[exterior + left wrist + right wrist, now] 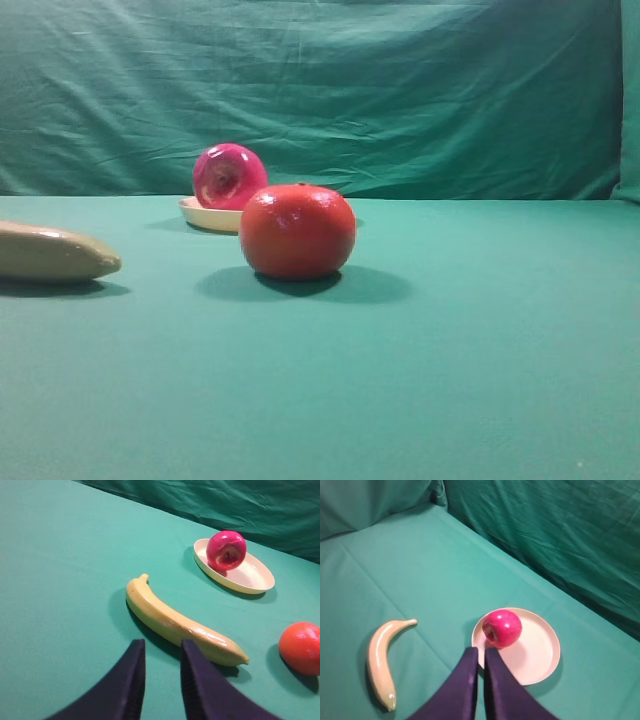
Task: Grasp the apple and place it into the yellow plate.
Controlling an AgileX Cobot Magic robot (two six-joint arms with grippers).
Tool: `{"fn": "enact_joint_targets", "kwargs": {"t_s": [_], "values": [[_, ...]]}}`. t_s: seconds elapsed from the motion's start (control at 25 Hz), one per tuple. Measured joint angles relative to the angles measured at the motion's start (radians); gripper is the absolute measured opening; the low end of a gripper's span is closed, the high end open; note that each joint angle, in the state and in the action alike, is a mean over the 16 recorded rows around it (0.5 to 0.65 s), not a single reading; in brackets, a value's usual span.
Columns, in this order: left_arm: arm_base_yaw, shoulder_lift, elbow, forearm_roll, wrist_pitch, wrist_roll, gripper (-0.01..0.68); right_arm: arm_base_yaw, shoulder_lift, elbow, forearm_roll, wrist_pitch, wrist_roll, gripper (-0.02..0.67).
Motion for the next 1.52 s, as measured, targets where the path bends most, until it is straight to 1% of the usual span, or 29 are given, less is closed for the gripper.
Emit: {"fn": "enact_joint_targets", "kwargs": {"t_s": [0.32, 0.44, 0.56, 0.76, 0.96, 1.28, 1.52], "values": [[0.0, 0.0, 0.0, 0.0, 0.0, 0.0, 0.157, 0.0, -0.203, 0.047, -0.13, 0.184, 0.173, 0.0], [0.0, 0.0, 0.0, 0.0, 0.0, 0.0, 0.157, 0.0, -0.275, 0.07, -0.198, 0.213, 0.254, 0.0], [0.0, 0.0, 0.0, 0.0, 0.0, 0.0, 0.157, -0.008, -0.353, 0.112, -0.262, 0.207, 0.319, 0.0], [0.0, 0.0, 0.0, 0.0, 0.0, 0.0, 0.157, -0.05, -0.489, 0.229, -0.327, 0.136, 0.373, 0.0], [0.0, 0.0, 0.0, 0.0, 0.0, 0.0, 0.157, -0.133, -0.618, 0.394, -0.358, 0.03, 0.398, 0.0], [0.0, 0.0, 0.0, 0.0, 0.0, 0.0, 0.157, -0.3, -0.799, 0.694, -0.365, -0.171, 0.375, 0.0], [0.0, 0.0, 0.0, 0.0, 0.0, 0.0, 0.157, -0.385, -0.929, 0.915, -0.367, -0.312, 0.336, 0.0]]}}
